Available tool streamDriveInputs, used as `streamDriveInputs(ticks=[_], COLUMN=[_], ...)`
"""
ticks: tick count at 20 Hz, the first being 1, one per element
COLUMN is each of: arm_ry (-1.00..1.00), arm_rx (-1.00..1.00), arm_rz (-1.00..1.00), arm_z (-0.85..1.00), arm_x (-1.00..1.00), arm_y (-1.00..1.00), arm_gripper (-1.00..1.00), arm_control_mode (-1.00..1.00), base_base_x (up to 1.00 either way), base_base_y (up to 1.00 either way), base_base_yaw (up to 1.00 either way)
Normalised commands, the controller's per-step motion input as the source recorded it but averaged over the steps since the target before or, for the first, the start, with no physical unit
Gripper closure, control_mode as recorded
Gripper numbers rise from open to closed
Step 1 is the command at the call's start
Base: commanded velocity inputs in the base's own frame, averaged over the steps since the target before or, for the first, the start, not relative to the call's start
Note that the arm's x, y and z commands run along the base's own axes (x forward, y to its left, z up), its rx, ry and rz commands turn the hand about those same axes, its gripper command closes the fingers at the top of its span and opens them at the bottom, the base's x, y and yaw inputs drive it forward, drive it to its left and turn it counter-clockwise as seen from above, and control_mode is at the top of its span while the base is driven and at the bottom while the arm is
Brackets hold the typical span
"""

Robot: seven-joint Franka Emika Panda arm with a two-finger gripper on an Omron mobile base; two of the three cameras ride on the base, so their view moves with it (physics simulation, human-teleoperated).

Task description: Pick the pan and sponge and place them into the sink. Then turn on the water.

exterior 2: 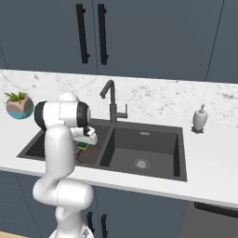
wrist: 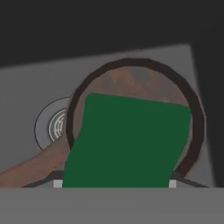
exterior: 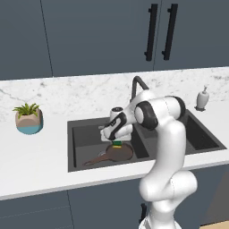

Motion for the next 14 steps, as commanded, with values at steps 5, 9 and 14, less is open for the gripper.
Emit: streamDriveInputs(ticks=[5,9,14], arm_ry=[-0.01,-0.03,-0.03], arm_rx=[0.00,0.00,0.00], arm_rz=[0.00,0.00,0.00], arm_z=[-0.66,-0.60,-0.42], arm_x=[0.35,0.22,0.07], arm_y=[0.00,0.00,0.00], arm_gripper=[1.00,1.00,1.00], arm_control_mode=[-1.00,-1.00,-1.00], base_base_x=[0.00,0.00,0.00], base_base_y=[0.00,0.00,0.00], base_base_yaw=[0.00,0.00,0.00])
